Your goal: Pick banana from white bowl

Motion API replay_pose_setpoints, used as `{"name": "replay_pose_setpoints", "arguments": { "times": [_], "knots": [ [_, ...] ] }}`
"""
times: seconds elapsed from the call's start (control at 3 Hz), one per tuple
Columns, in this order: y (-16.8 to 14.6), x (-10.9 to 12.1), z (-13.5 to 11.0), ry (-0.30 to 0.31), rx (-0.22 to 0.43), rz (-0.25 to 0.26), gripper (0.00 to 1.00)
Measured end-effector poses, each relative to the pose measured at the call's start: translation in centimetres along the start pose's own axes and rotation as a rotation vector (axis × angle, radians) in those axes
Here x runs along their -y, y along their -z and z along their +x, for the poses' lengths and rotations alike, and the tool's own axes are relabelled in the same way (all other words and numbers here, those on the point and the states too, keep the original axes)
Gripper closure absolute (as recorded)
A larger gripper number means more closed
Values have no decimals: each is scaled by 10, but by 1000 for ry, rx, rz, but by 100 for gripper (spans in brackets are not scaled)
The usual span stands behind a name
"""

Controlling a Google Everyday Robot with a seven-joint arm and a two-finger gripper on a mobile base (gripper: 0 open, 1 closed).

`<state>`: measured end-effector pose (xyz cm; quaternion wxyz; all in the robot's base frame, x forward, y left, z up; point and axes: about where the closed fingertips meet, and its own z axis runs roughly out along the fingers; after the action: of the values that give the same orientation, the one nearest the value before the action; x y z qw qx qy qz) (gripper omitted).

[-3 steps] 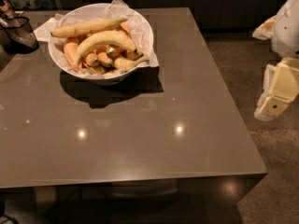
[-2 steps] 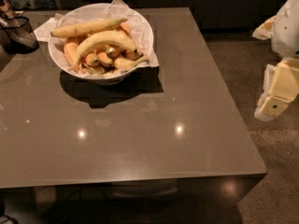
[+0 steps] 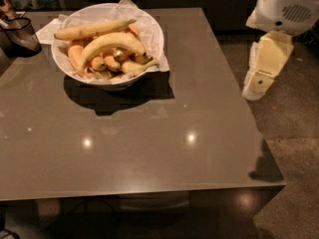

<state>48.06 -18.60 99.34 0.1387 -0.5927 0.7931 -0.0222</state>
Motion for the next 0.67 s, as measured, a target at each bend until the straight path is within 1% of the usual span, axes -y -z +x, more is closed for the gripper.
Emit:
{"name": "replay_pose_setpoints", "arguments": {
  "times": [0.33,0.67],
  "knots": [
    [-4,12,-34,60,-5,4,0],
    [-4,17,-40,64,13,26,0]
  ]
}}
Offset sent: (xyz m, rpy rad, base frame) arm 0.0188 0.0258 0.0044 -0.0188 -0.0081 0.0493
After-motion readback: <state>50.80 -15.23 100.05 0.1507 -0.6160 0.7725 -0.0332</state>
